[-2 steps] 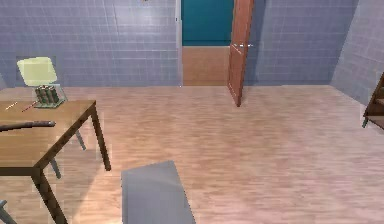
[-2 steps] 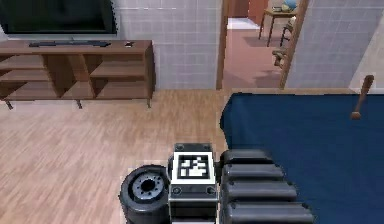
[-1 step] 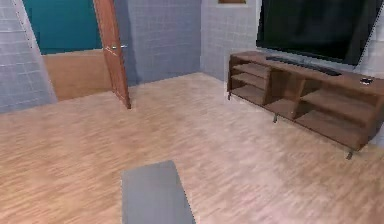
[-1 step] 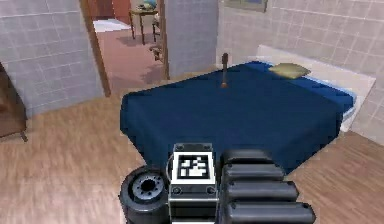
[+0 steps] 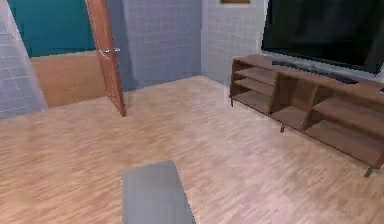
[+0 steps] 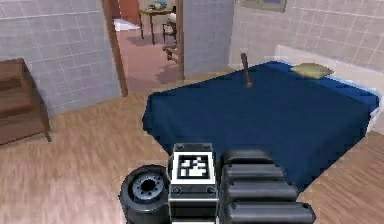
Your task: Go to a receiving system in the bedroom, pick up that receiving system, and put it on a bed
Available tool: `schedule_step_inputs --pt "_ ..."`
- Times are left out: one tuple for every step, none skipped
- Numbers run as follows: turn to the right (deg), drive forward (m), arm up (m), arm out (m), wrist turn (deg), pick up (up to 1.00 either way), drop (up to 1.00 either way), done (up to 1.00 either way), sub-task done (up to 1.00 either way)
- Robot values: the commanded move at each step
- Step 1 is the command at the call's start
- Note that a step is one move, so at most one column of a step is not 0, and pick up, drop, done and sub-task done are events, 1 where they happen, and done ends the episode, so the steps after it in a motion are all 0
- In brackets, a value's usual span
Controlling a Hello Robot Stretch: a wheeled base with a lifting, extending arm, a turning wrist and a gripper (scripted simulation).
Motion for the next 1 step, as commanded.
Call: schedule_step_inputs --pt "45.0 0.0 0.0 0.0 0.0 0.0 0.0 0.0 0.0"
